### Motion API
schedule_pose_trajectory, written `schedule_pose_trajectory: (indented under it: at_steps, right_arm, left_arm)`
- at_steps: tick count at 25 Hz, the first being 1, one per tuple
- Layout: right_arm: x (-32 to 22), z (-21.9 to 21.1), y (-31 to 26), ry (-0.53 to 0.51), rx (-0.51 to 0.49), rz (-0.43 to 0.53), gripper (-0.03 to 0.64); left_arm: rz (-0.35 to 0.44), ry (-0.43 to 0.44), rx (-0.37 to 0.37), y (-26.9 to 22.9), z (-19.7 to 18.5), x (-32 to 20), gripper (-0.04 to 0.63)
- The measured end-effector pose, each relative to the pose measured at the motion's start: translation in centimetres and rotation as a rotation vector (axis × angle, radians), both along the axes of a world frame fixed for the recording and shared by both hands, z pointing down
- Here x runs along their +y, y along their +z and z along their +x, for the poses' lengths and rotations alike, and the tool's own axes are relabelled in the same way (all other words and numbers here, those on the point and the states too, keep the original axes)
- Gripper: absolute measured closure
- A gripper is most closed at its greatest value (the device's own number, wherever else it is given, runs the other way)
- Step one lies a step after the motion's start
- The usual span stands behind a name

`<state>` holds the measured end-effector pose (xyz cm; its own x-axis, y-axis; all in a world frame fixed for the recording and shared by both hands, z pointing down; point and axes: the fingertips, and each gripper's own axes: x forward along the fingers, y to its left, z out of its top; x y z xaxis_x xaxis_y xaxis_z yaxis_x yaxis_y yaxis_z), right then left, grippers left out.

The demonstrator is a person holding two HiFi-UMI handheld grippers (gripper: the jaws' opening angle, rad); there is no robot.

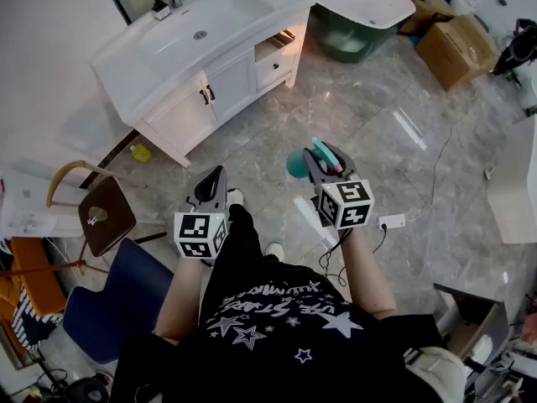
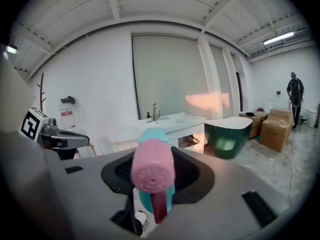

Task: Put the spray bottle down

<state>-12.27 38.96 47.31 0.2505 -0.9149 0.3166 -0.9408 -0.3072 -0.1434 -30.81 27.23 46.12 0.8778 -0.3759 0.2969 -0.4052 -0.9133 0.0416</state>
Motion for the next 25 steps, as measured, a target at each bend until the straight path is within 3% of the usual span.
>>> schedule_pose_trajectory:
  at_steps: [14,25]
  right_arm:
    - [0.8,-0.8,-0.9,-0.02,0.031,0.001,0.459]
    - [-1.4,1.9,-0.8,-0.008,0.004,0.033,0.459]
  left_arm:
    - [0.015,-0.018,0.005,-0.5,-1.5,0.7,0.58]
    - [0.015,-0.037,0.001,-0.2,-0.3,-1.5,0.58]
